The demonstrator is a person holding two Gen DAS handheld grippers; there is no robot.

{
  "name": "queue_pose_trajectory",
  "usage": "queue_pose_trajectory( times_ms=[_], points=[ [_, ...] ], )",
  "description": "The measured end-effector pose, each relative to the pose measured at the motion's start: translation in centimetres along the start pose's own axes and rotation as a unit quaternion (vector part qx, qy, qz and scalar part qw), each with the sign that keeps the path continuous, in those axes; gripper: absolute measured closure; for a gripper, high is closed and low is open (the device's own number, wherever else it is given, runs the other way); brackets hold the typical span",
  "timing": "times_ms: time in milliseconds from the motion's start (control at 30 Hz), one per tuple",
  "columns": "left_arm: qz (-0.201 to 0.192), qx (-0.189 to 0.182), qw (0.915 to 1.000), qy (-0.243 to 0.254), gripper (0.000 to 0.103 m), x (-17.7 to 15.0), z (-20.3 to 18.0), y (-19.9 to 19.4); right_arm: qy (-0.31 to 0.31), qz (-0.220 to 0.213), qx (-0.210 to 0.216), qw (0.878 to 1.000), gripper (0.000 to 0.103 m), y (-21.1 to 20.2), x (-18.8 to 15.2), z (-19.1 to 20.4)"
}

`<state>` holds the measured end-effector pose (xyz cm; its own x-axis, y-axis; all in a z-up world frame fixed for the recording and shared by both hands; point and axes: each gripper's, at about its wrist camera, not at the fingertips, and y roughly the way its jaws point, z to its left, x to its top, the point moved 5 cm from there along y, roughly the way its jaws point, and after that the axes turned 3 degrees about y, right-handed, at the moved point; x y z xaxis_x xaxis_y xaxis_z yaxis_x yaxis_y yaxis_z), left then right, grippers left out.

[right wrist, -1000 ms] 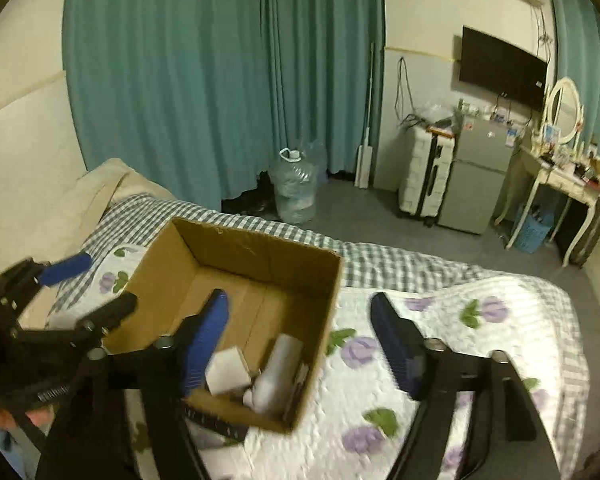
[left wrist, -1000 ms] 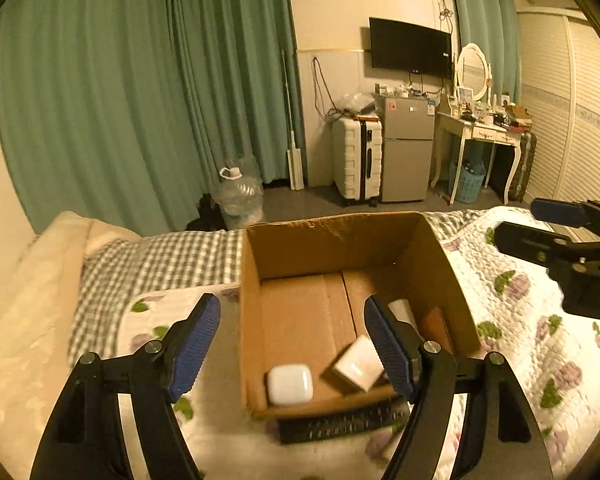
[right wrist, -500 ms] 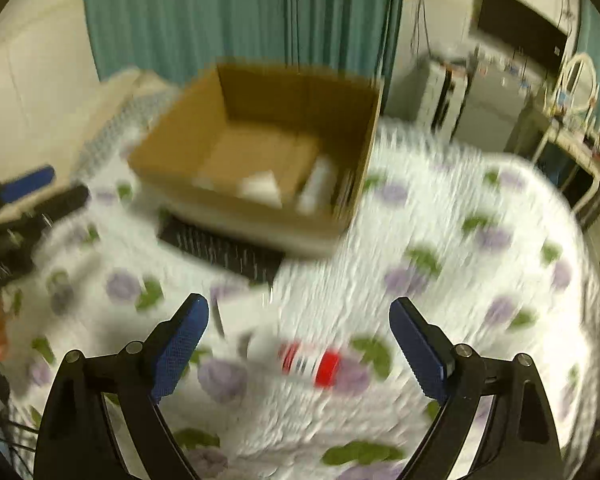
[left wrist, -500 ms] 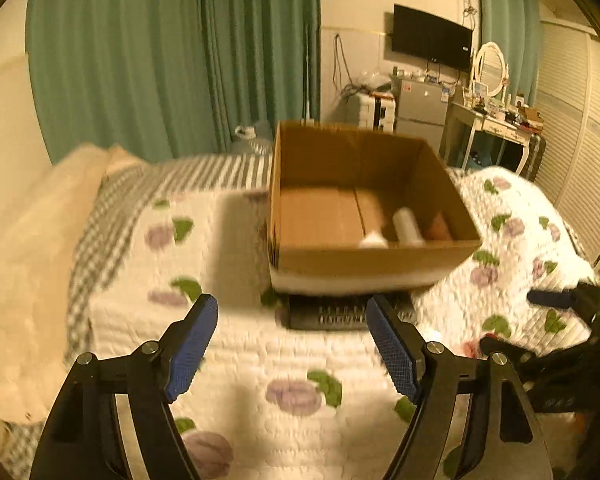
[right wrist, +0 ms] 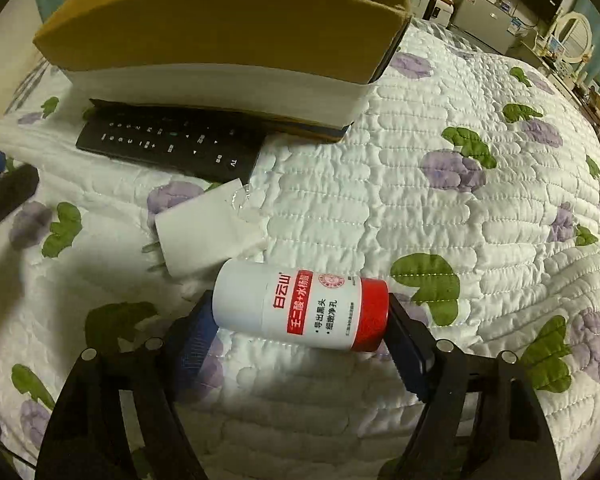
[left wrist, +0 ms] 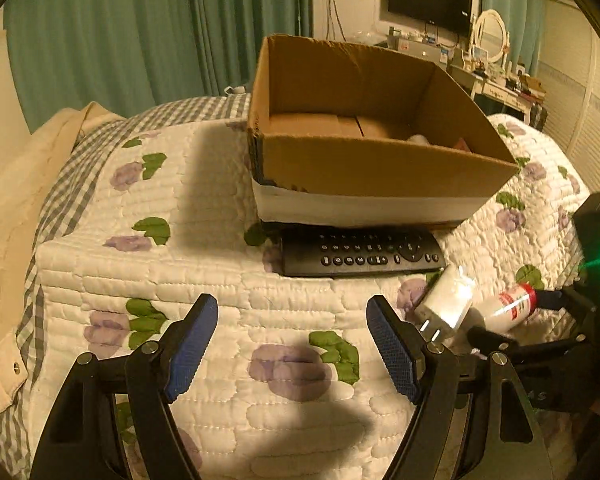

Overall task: Organize rigid objects
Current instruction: 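Grasp the white-red bottle with the right tool, then grasp the white plug adapter with the left tool while the right tool holds the bottle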

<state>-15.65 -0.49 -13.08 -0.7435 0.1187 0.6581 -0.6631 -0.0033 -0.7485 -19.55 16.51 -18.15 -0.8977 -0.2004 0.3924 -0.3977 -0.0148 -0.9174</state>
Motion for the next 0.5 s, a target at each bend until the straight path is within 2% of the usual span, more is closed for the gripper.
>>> queue_pose_trajectory(
  times_ms=[267,500],
  points=[
    [-0.001,-0.015,0.9996,0.023,0.024,1.2,-2.4,-0.5,0.021,-0.074,0.035,0.996,0.025,-4.9,0.4,-2.0],
    [0.008,-0.042,0.9983,0.041,0.024,2.3,-5.5,0.7,0.032,-0.116,0.019,0.993,0.025,-9.1,2.4,-5.2]
  ],
)
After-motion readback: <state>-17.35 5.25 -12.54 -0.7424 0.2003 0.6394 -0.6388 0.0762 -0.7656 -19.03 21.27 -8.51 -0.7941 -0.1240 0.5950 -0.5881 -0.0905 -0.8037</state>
